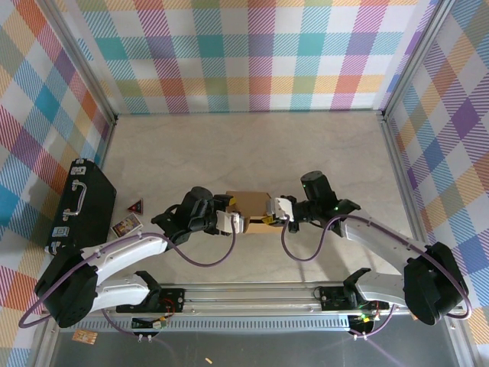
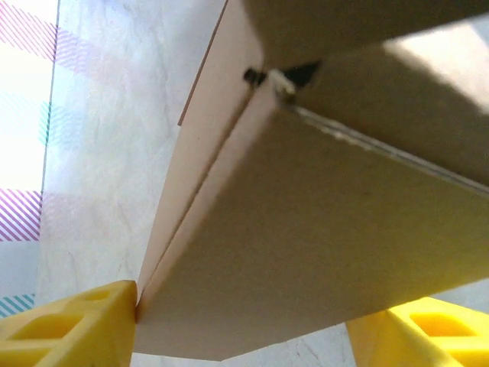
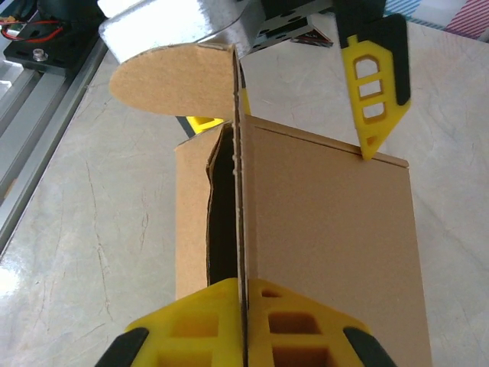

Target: Fold the paper box

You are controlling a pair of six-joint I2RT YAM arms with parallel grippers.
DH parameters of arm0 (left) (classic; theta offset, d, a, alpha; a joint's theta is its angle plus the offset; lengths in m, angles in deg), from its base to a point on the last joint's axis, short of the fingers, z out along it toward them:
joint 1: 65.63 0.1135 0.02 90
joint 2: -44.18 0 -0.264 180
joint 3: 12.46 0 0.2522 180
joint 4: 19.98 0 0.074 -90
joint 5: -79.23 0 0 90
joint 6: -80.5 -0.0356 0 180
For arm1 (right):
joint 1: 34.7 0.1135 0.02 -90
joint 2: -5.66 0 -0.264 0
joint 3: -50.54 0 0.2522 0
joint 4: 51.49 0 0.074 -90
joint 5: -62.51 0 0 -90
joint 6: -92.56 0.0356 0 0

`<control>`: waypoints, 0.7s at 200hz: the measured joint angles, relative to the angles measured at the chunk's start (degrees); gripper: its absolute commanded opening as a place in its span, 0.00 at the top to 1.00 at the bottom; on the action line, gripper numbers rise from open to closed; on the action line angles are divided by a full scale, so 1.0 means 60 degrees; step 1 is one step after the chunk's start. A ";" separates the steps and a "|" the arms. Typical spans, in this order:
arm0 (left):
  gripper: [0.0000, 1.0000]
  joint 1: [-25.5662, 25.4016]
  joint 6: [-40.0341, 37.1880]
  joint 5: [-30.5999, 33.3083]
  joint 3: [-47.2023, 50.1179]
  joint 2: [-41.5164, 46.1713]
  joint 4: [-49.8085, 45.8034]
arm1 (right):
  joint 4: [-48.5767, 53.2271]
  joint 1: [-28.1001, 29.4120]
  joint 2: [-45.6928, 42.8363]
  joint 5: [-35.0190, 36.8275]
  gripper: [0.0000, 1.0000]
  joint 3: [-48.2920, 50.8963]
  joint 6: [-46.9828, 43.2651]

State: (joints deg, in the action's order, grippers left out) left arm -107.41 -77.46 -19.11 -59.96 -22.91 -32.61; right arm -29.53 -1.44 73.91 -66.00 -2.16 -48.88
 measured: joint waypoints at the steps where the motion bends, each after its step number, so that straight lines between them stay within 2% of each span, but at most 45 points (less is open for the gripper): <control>1: 0.36 -0.0007 0.0007 0.0000 -0.0011 0.0000 -0.0018 | 0.0007 0.0000 0.0000 0.0000 1.00 -0.0007 0.0000; 64: 0.49 -0.0062 0.0794 -0.0087 -0.0484 0.0000 -0.0805 | 0.0801 -0.0113 0.0033 -0.0055 0.99 -0.0619 -0.0007; 92: 0.49 -0.0080 0.1923 -0.0076 -0.0820 -0.0004 -0.1217 | 0.1377 -0.0178 0.0193 0.0186 0.97 -0.1315 -0.0044; 140: 0.52 -0.0084 0.4590 0.0120 -0.1330 -0.0051 -0.1428 | 0.2594 -0.0284 0.0998 0.1042 0.95 -0.3279 -0.0437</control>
State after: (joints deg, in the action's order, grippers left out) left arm -107.91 -49.92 -18.39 -67.94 -23.22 -41.18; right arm -13.96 -3.15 79.90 -59.74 -21.83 -51.50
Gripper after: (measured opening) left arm 0.548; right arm 0.069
